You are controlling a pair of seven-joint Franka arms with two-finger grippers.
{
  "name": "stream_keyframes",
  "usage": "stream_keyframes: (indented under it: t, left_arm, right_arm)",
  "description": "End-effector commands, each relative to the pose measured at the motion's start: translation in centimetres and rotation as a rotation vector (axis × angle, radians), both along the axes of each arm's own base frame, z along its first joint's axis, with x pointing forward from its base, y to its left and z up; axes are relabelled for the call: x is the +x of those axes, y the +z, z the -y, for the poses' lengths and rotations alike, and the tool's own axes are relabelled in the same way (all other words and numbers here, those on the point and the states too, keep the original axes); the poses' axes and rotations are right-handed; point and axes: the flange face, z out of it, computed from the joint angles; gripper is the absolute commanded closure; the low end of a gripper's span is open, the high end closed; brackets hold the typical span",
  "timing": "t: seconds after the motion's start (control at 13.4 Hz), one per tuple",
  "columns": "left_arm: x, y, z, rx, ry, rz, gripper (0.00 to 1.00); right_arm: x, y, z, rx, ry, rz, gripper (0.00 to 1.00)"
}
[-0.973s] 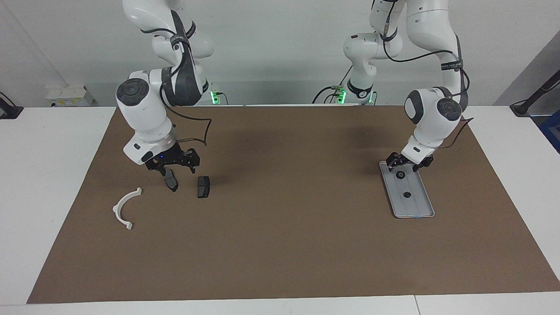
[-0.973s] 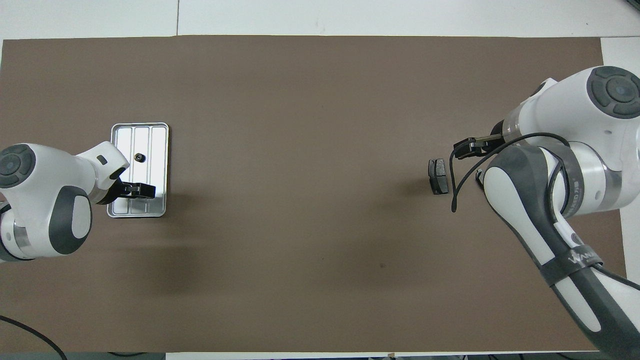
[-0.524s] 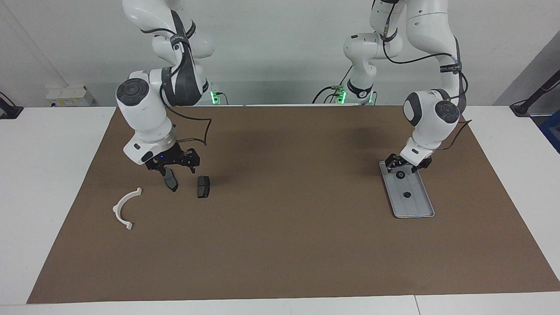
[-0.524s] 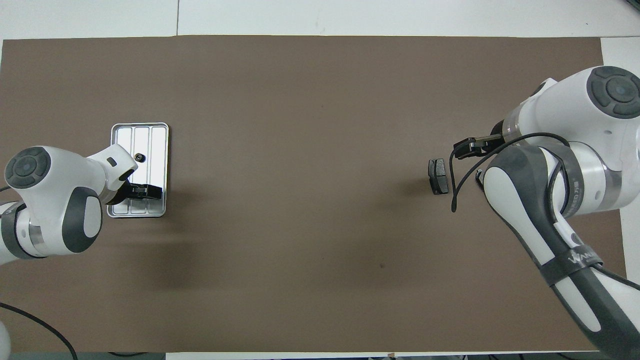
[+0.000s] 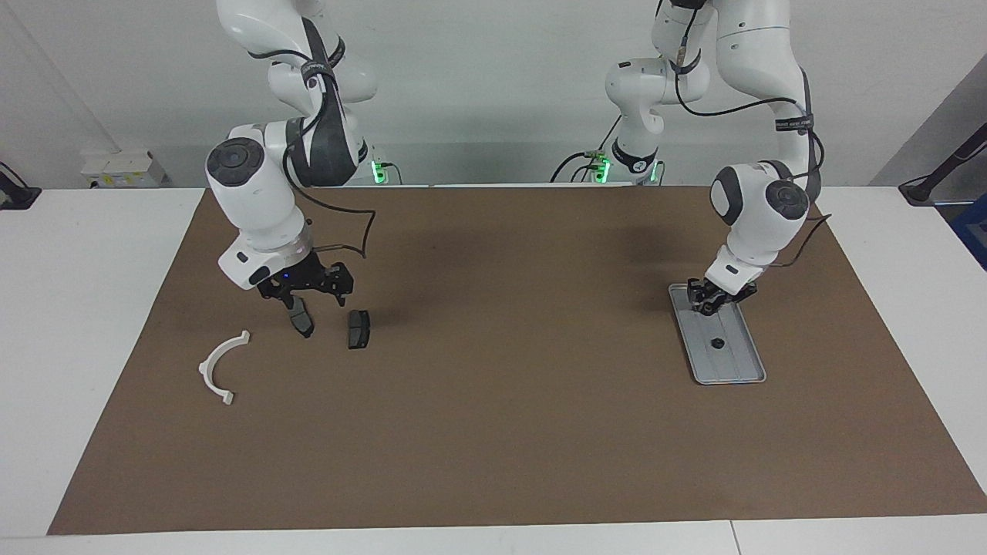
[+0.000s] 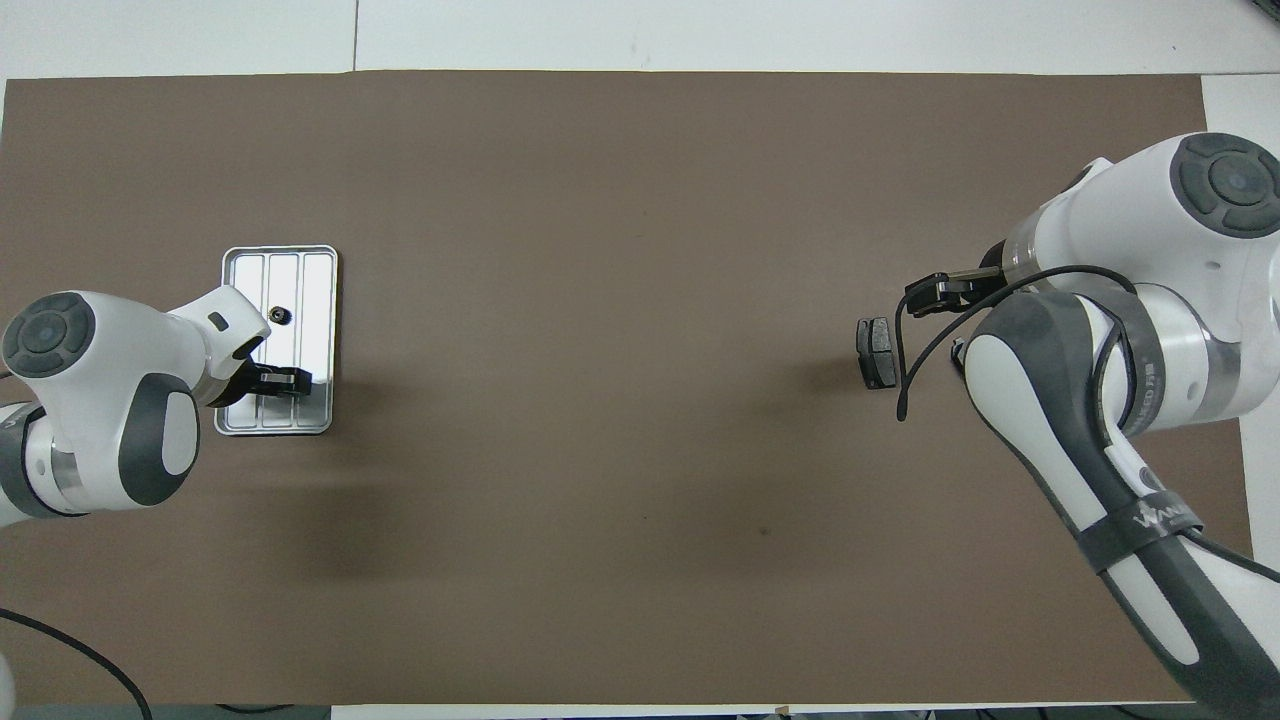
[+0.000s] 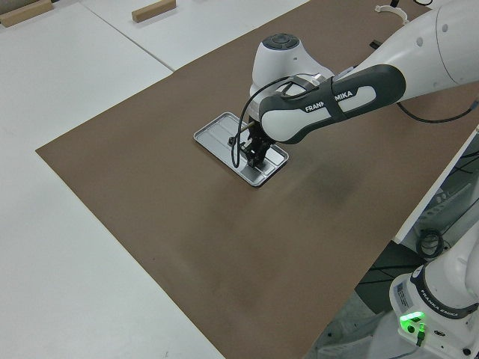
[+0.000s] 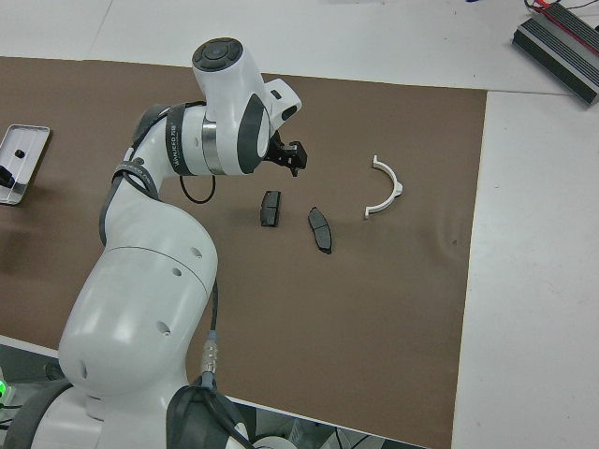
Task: Place bearing gear from tray to pile
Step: 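Carry the bearing ring with the left gripper to the table center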
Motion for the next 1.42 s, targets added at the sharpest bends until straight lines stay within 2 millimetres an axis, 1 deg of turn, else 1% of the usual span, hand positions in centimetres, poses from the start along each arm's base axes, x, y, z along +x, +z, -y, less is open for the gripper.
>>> stream_keyframes:
  t: [0.0, 0.07, 0.15, 0.22, 0.3, 0.37, 0.45, 0.52, 0.6, 0.67, 0.75, 0.82, 0.9, 0.97, 1.12, 1.35]
  left_arm:
    - [2.0, 2.3, 0.6, -0.001, -0.014, -0.036, 1.0]
    - [3.2, 5.2, 0.8, -0.015, -0.003, -0.065, 1.0]
    - [4.5, 8.6, 1.5, -0.069, 0.031, -0.078, 1.0]
    - [5.3, 11.4, 2.9, -0.127, 0.062, -0.087, 1.0]
    - [5.7, 13.3, 5.0, -0.133, 0.112, -0.087, 1.0]
    - [5.8, 14.6, 8.9, -0.13, 0.175, -0.075, 1.0]
    - [5.2, 15.0, 14.2, -0.119, 0.243, -0.063, 1.0]
    - [4.4, 15.5, 19.0, -0.112, 0.32, -0.021, 1.0]
    - [3.3, 15.1, 23.1, -0.108, 0.397, 0.026, 1.0]
    - [0.9, 13.7, 28.0, -0.121, 0.426, 0.063, 1.0]
    - [-1.1, 12.7, 31.2, -0.121, 0.434, 0.089, 1.0]
    - [-2.4, 12.1, 33.9, -0.11, 0.443, 0.106, 1.0]
    - [-3.3, 9.7, 36.4, -0.072, 0.448, 0.109, 1.0]
    - [-3.8, 8.1, 38.0, -0.057, 0.454, 0.133, 1.0]
    - [-4.9, 3.7, 40.7, -0.024, 0.466, 0.142, 1.0]
    - [-4.7, 1.8, 41.1, -0.031, 0.475, 0.151, 1.0]
  right_arm:
    - [-0.1, 0.1, -0.3, 0.013, -0.02, 0.007, 0.0]
    - [-0.1, 0.1, -0.3, 0.013, -0.02, 0.009, 0.0]
    - [-0.1, 0.1, -0.2, 0.013, -0.022, 0.008, 0.0]
    - [-0.1, 0.1, -0.3, 0.013, -0.02, 0.009, 0.0]
    - [0.0, 0.2, -0.3, 0.013, -0.02, 0.014, 0.0]
    - [0.0, 0.2, -0.4, 0.014, -0.019, 0.014, 0.0]
    - [0.0, 0.2, -0.4, 0.014, -0.016, 0.012, 0.0]
    - [0.0, 0.1, -0.3, 0.013, -0.017, 0.011, 0.0]
    - [0.0, 0.1, -0.2, 0.013, -0.019, 0.011, 0.0]
    - [0.0, 0.1, 0.0, 0.013, -0.02, 0.011, 0.0]
    - [0.0, 0.1, 0.4, 0.013, -0.026, 0.011, 0.0]
    - [0.1, 0.2, 0.6, 0.013, -0.029, 0.014, 0.0]
    - [0.1, 0.1, 0.5, 0.013, -0.026, 0.012, 0.0]
    - [0.1, 0.2, 0.6, 0.013, -0.028, 0.012, 0.0]
    - [0.3, 0.7, 0.5, 0.014, -0.026, 0.02, 0.0]
    - [0.2, 0.8, 0.7, 0.001, -0.023, 0.021, 0.0]
